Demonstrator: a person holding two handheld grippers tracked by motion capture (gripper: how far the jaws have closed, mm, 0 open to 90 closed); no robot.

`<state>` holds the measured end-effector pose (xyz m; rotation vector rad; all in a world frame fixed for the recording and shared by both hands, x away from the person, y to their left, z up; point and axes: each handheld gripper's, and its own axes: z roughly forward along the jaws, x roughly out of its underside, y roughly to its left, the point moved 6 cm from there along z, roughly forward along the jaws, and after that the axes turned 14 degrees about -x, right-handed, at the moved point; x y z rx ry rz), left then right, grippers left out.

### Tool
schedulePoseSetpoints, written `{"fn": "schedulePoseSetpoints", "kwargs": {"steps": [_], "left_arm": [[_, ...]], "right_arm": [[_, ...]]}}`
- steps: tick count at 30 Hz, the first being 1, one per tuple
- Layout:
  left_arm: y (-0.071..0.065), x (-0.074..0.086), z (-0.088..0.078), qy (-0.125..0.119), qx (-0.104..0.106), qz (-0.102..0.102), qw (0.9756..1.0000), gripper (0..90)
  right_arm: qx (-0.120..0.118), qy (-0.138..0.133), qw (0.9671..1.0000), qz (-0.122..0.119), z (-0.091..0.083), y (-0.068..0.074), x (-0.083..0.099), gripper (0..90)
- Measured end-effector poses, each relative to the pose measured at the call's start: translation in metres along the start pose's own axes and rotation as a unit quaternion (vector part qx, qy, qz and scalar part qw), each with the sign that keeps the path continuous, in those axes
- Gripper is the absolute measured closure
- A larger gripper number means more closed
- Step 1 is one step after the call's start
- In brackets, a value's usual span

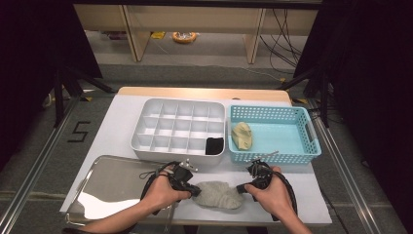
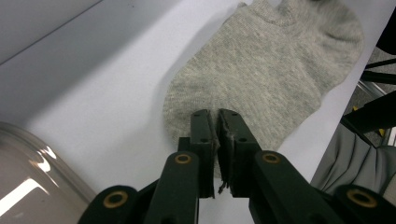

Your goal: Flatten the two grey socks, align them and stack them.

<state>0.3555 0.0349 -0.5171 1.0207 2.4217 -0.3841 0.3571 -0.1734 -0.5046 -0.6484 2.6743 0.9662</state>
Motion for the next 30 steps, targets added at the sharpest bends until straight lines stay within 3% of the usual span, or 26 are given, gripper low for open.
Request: {"fn": "schedulePoseSetpoints", "kwargs": {"steps": [1, 8, 10, 12, 13, 14, 16, 17, 18, 19, 20, 23, 25, 30], "left_arm": [[0.001, 0.002, 0.000, 0.006, 0.001, 0.011, 0.9999, 83.3], [0.000, 0.001, 0.000, 0.006, -0.004, 0.014, 0.9999, 82.5], [-0.002, -0.002, -0.003, -0.009, 0.002, 0.001, 1.0000, 80.9], [-0.002, -0.005, -0.006, -0.021, 0.002, 0.001, 0.9998, 79.8], [-0.006, -0.011, -0.010, -0.043, 0.005, -0.009, 0.9990, 78.3], [-0.008, -0.014, -0.013, -0.047, 0.008, -0.008, 0.9989, 78.3], [-0.010, -0.016, -0.013, -0.049, 0.010, -0.009, 0.9987, 78.1], [-0.011, -0.017, -0.012, -0.048, 0.011, -0.005, 0.9988, 77.7], [-0.011, -0.017, -0.012, -0.048, 0.011, -0.005, 0.9988, 77.2], [-0.011, -0.017, -0.010, -0.044, 0.009, -0.004, 0.9990, 77.2], [-0.011, -0.017, -0.008, -0.046, 0.010, -0.007, 0.9989, 76.1], [-0.009, -0.017, -0.008, -0.051, 0.012, -0.021, 0.9984, 74.8], [-0.008, -0.017, -0.011, -0.057, 0.013, -0.024, 0.9980, 71.2], [-0.003, -0.017, -0.016, -0.067, 0.006, -0.040, 0.9969, 58.4]], "right_arm": [[0.003, 0.006, 0.9999, -0.011, 0.001, -0.004, 0.003, 87.1], [0.007, 0.010, 0.9998, -0.013, 0.000, -0.005, 0.003, 86.5], [0.009, 0.010, 0.9998, -0.015, -0.001, -0.005, 0.003, 84.3], [0.011, 0.011, 0.9998, -0.014, -0.002, -0.005, 0.003, 82.3], [0.025, -0.004, 0.9997, 0.008, -0.006, -0.002, 0.001, 80.8], [0.023, -0.011, 0.9997, -0.005, -0.008, -0.002, -0.001, 80.4], [0.026, -0.020, 0.9994, 0.000, -0.012, 0.001, -0.003, 79.4], [0.025, -0.032, 0.9991, 0.016, -0.015, 0.006, -0.005, 77.4], [0.023, -0.033, 0.9992, -0.002, -0.017, 0.006, -0.006, 76.5], [0.023, -0.033, 0.9992, -0.002, -0.017, 0.006, -0.006, 76.5], [0.028, -0.046, 0.9983, -0.022, -0.020, 0.004, -0.009, 76.1], [0.026, -0.061, 0.9978, -0.008, -0.026, 0.008, -0.010, 75.6], [0.027, -0.074, 0.9967, -0.019, -0.031, 0.006, -0.012, 75.0], [0.027, -0.078, 0.9964, -0.021, -0.033, 0.004, -0.012, 73.4]]}}
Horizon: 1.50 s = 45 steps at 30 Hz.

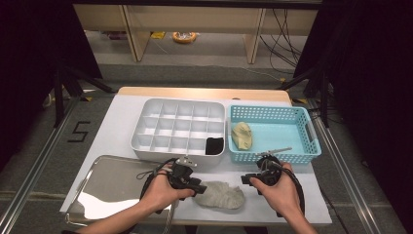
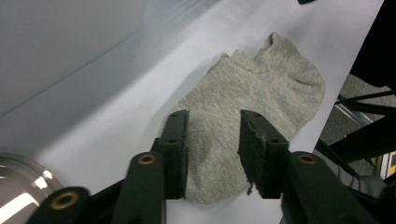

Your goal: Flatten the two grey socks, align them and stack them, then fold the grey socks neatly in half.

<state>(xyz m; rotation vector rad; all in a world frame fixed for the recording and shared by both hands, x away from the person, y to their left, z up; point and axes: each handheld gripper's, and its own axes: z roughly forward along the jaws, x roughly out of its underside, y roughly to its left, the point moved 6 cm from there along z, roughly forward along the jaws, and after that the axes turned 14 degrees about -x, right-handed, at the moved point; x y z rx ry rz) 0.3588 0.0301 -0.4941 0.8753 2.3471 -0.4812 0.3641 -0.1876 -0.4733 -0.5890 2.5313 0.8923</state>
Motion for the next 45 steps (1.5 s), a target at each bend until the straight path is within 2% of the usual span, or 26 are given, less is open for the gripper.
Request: {"fn": "schedulePoseSetpoints", "kwargs": {"steps": [2, 4, 6, 8, 10, 13, 14, 17, 18, 19, 21, 22, 26, 28, 29, 30, 31, 32, 33, 34, 36, 38, 39, 40, 42, 45], "left_arm": [[0.001, -0.001, -0.001, -0.006, -0.002, -0.010, 0.9999, 52.9], [0.004, -0.001, -0.002, -0.009, -0.008, -0.009, 0.9999, 48.2], [0.005, 0.000, -0.002, -0.009, -0.010, -0.011, 0.9999, 45.1], [0.008, 0.001, -0.001, -0.005, -0.012, -0.021, 0.9997, 43.1], [0.009, 0.002, 0.000, -0.005, -0.011, -0.023, 0.9997, 43.5], [0.011, 0.002, 0.002, -0.005, -0.011, -0.034, 0.9994, 44.8], [0.012, 0.003, 0.002, -0.003, -0.010, -0.027, 0.9996, 45.6], [0.013, 0.003, 0.002, 0.000, -0.010, -0.033, 0.9994, 47.3], [0.013, 0.004, 0.003, -0.001, -0.008, -0.034, 0.9994, 47.9], [0.013, 0.004, 0.004, 0.003, -0.008, -0.037, 0.9993, 48.6], [0.013, 0.005, 0.006, 0.007, -0.007, -0.041, 0.9991, 49.9], [0.014, 0.008, 0.008, 0.018, -0.006, -0.041, 0.9990, 50.3], [0.014, 0.011, 0.013, 0.030, -0.005, -0.045, 0.9985, 50.7], [0.014, 0.012, 0.014, 0.036, -0.004, -0.041, 0.9985, 50.5], [0.014, 0.015, 0.015, 0.050, 0.003, -0.032, 0.9982, 50.0], [0.012, 0.015, 0.016, 0.055, 0.008, -0.049, 0.9972, 49.5], [0.012, 0.016, 0.017, 0.056, 0.013, -0.052, 0.9970, 48.8], [0.013, 0.016, 0.018, 0.060, 0.011, -0.048, 0.9970, 48.7], [0.017, 0.019, 0.016, 0.075, 0.004, -0.013, 0.9971, 48.8], [0.015, 0.019, 0.017, 0.071, 0.003, -0.022, 0.9973, 48.8], [0.012, 0.018, 0.019, 0.066, 0.009, -0.027, 0.9974, 48.7], [0.012, 0.018, 0.019, 0.070, 0.011, -0.021, 0.9973, 48.5], [0.013, 0.019, 0.019, 0.076, 0.007, -0.009, 0.9970, 48.5], [0.011, 0.018, 0.020, 0.075, 0.010, -0.018, 0.9969, 48.6], [0.009, 0.018, 0.022, 0.070, 0.004, -0.008, 0.9975, 49.5], [0.004, 0.019, 0.022, 0.073, -0.015, 0.027, 0.9968, 54.6]], "right_arm": [[0.000, -0.003, 1.0000, 0.000, 0.000, -0.001, 0.000, 72.9], [0.001, -0.008, 1.0000, -0.004, 0.001, -0.002, 0.002, 72.5], [0.001, -0.010, 0.9999, 0.002, 0.001, -0.001, 0.002, 72.4], [-0.001, -0.005, 0.9999, 0.013, 0.000, 0.001, 0.005, 72.2], [0.003, -0.012, 0.9999, 0.005, 0.000, -0.001, 0.005, 72.3], [0.001, -0.011, 0.9999, 0.012, 0.000, 0.001, 0.005, 72.3], [0.001, -0.011, 0.9999, 0.005, -0.001, 0.000, 0.004, 72.3], [0.001, -0.009, 0.9999, 0.004, -0.002, 0.001, 0.003, 72.8], [-0.003, -0.008, 0.9999, 0.010, -0.002, 0.006, 0.003, 75.1], [-0.003, -0.010, 0.9999, 0.003, -0.002, 0.006, 0.002, 76.6], [-0.008, -0.013, 0.9998, 0.008, -0.001, 0.010, 0.003, 78.8], [-0.017, 0.001, 0.9999, 0.004, -0.001, 0.014, 0.003, 83.3], [-0.035, 0.025, 0.9991, 0.003, 0.006, 0.026, 0.004, 88.8], [-0.036, 0.029, 0.9989, -0.002, 0.009, 0.028, 0.004, 89.5], [-0.038, 0.043, 0.9983, 0.001, 0.014, 0.031, 0.006, 90.0], [-0.040, 0.046, 0.9981, 0.000, 0.016, 0.032, 0.007, 90.0], [-0.042, 0.052, 0.9978, 0.002, 0.020, 0.032, 0.008, 90.0], [-0.043, 0.055, 0.9976, 0.003, 0.022, 0.033, 0.009, 90.0], [-0.049, 0.061, 0.9968, 0.017, 0.025, 0.036, 0.010, 90.0], [-0.046, 0.065, 0.9968, 0.007, 0.028, 0.034, 0.010, 90.0], [-0.049, 0.071, 0.9962, 0.007, 0.032, 0.036, 0.012, 89.9], [-0.049, 0.074, 0.9960, 0.009, 0.034, 0.037, 0.013, 89.8], [-0.048, 0.078, 0.9958, 0.006, 0.035, 0.036, 0.014, 89.8], [-0.052, 0.080, 0.9954, 0.003, 0.037, 0.036, 0.015, 89.7], [-0.048, 0.088, 0.9949, 0.010, 0.038, 0.035, 0.017, 89.7], [-0.043, 0.093, 0.9947, 0.009, 0.040, 0.030, 0.021, 89.5]]}}
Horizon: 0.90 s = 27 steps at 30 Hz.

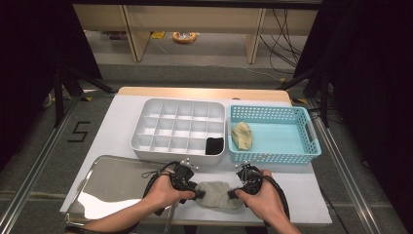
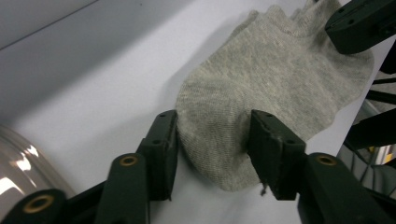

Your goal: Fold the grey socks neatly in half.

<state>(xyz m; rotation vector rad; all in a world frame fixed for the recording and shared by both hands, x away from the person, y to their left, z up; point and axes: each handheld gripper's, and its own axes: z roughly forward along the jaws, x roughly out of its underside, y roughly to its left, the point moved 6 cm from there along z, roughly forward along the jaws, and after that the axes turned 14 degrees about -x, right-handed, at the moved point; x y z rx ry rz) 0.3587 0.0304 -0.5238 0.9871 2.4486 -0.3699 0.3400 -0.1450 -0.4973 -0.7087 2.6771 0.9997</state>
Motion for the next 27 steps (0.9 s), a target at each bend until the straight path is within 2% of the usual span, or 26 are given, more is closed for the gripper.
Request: {"fn": "schedulePoseSetpoints", "kwargs": {"steps": [2, 3, 4, 5, 6, 7, 9, 10, 11, 12, 13, 16, 17, 18, 19, 20, 23, 25, 26, 27], "left_arm": [[-0.002, 0.001, 0.000, 0.000, -0.013, 0.014, 0.9998, 58.8], [-0.002, 0.001, 0.000, 0.000, -0.013, 0.014, 0.9998, 62.8], [-0.005, 0.001, 0.000, 0.001, -0.011, 0.018, 0.9998, 62.8], [-0.007, 0.001, 0.000, -0.003, -0.020, 0.035, 0.9992, 67.4], [-0.008, 0.002, 0.000, -0.005, -0.019, 0.041, 0.9990, 70.2], [-0.009, 0.002, 0.000, -0.005, -0.017, 0.039, 0.9991, 74.0], [-0.009, 0.002, -0.001, -0.005, -0.016, 0.040, 0.9990, 75.7], [-0.009, 0.002, -0.001, -0.006, -0.013, 0.036, 0.9993, 77.7], [-0.007, 0.002, -0.002, -0.008, -0.006, 0.028, 0.9996, 80.2], [-0.007, 0.002, -0.002, -0.008, -0.006, 0.028, 0.9996, 80.6], [-0.008, 0.001, -0.003, -0.016, 0.002, 0.011, 0.9998, 81.0], [-0.007, 0.002, -0.005, -0.010, 0.008, 0.020, 0.9997, 81.3], [-0.009, 0.001, -0.006, -0.019, 0.012, 0.006, 0.9997, 81.3], [-0.007, 0.001, -0.009, -0.018, 0.014, 0.019, 0.9996, 81.4], [-0.009, 0.000, -0.010, -0.026, 0.019, 0.007, 0.9995, 81.4], [-0.009, 0.000, -0.010, -0.026, 0.019, 0.007, 0.9995, 81.4], [-0.009, -0.005, -0.019, -0.032, 0.040, -0.013, 0.9986, 81.4], [-0.010, -0.006, -0.021, -0.036, 0.048, -0.016, 0.9981, 81.4], [-0.011, -0.009, -0.026, -0.037, 0.058, -0.023, 0.9974, 81.4], [-0.011, -0.010, -0.029, -0.034, 0.063, -0.022, 0.9972, 81.4]], "right_arm": [[0.001, 0.006, 0.9999, 0.012, 0.001, 0.000, 0.002, 89.4], [0.001, 0.006, 0.9999, 0.012, 0.001, 0.000, 0.002, 89.4], [-0.001, 0.005, 1.0000, 0.001, 0.002, -0.002, 0.002, 89.3], [0.002, 0.006, 0.9999, 0.011, 0.003, -0.003, 0.003, 89.2], [-0.001, 0.007, 0.9998, 0.017, 0.003, -0.002, 0.004, 89.1], [0.000, 0.008, 0.9998, 0.017, 0.004, -0.002, 0.004, 89.1], [0.008, 0.006, 0.9999, 0.008, 0.004, -0.004, 0.004, 89.1], [-0.001, 0.005, 1.0000, 0.002, 0.005, -0.002, 0.004, 89.1], [-0.001, 0.003, 0.9999, 0.014, 0.005, 0.004, 0.003, 89.2], [0.002, 0.001, 1.0000, 0.001, 0.005, 0.004, 0.001, 89.3], [-0.002, -0.003, 1.0000, -0.001, 0.006, 0.007, 0.000, 89.4], [-0.003, -0.004, 1.0000, -0.005, 0.009, 0.010, -0.003, 89.6], [-0.002, -0.003, 1.0000, -0.005, 0.010, 0.010, -0.004, 89.6], [-0.004, 0.005, 0.9999, -0.009, 0.016, 0.011, -0.006, 89.8], [-0.004, 0.008, 0.9999, -0.009, 0.018, 0.011, -0.006, 89.8], [-0.004, 0.008, 0.9999, -0.009, 0.018, 0.011, -0.006, 89.8], [-0.006, 0.016, 0.9998, -0.005, 0.028, 0.012, -0.007, 90.0], [-0.005, 0.018, 0.9998, -0.003, 0.030, 0.012, -0.007, 90.0], [-0.007, 0.020, 0.9997, 0.009, 0.033, 0.013, -0.007, 90.0], [-0.008, 0.019, 0.9998, -0.005, 0.034, 0.011, -0.008, 90.0]]}}
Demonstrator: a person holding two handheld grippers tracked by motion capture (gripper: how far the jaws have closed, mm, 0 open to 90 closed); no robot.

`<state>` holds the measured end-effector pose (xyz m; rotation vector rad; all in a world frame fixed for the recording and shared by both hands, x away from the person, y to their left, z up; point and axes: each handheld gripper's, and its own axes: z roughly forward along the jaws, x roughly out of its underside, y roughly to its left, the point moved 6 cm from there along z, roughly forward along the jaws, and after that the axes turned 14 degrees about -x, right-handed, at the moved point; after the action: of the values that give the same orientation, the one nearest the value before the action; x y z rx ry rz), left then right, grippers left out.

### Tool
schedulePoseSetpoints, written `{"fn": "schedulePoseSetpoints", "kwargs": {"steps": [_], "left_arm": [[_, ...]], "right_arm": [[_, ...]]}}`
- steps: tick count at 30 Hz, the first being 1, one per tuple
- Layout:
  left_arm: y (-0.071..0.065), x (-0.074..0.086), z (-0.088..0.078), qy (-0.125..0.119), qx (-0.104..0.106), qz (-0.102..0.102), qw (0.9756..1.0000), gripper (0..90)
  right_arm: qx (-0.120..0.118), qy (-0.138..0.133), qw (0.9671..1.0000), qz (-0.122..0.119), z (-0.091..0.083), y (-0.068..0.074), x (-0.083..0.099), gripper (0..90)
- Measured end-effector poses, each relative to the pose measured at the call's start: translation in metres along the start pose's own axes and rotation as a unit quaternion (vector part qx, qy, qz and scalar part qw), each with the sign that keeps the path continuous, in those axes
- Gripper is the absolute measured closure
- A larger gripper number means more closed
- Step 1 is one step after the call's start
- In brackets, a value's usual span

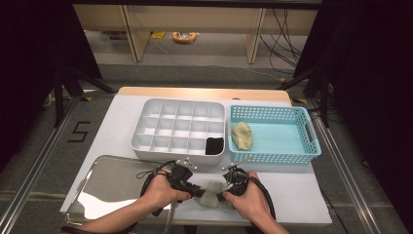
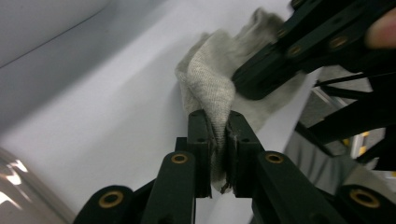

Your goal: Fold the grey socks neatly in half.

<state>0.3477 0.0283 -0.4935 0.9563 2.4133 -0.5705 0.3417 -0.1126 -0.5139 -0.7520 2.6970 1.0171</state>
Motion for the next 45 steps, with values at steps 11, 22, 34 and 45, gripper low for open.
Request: {"fn": "schedulePoseSetpoints", "kwargs": {"steps": [11, 22, 34, 45], "left_arm": [[-0.004, -0.012, -0.008, -0.001, 0.035, -0.034, 0.9988, 81.1], [0.002, -0.005, 0.001, 0.010, 0.021, -0.032, 0.9992, 75.8], [0.010, 0.003, 0.013, 0.025, -0.023, -0.008, 0.9994, 59.7], [0.016, 0.011, 0.020, 0.047, -0.043, 0.023, 0.9977, 60.0]], "right_arm": [[-0.007, -0.002, 0.9999, 0.010, 0.007, 0.003, -0.002, 90.0], [-0.006, -0.003, 0.9999, 0.013, 0.003, -0.001, 0.003, 90.0], [0.040, -0.100, 0.9937, 0.031, -0.063, -0.018, 0.000, 80.5], [0.033, -0.040, 0.9940, 0.096, -0.054, -0.048, 0.023, 75.8]]}}
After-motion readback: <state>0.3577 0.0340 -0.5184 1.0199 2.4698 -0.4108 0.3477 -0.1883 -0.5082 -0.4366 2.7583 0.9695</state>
